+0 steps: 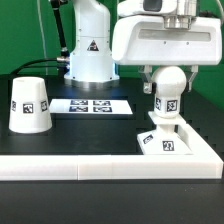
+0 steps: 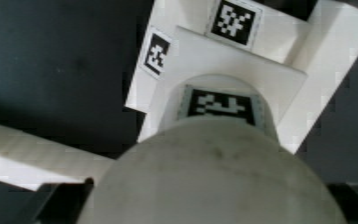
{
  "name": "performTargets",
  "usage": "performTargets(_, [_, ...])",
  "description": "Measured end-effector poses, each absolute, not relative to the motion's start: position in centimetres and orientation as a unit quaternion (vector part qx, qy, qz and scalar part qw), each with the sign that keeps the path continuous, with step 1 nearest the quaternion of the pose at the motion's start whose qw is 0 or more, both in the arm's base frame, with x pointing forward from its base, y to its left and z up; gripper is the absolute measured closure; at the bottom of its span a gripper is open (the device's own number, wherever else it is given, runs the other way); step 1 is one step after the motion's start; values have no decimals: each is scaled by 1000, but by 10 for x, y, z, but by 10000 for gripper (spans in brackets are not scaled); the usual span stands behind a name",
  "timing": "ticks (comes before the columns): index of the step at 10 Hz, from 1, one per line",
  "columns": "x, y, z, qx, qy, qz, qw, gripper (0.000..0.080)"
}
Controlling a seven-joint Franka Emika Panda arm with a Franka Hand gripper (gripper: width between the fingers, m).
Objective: Assemble lamp
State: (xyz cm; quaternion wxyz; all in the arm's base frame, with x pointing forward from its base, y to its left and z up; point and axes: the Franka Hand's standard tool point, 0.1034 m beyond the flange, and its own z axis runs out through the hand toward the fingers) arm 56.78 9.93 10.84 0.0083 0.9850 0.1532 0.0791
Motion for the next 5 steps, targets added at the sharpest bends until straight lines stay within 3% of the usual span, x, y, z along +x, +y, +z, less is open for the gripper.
performTargets(5, [565,101,106,989,-126,73,-28,223])
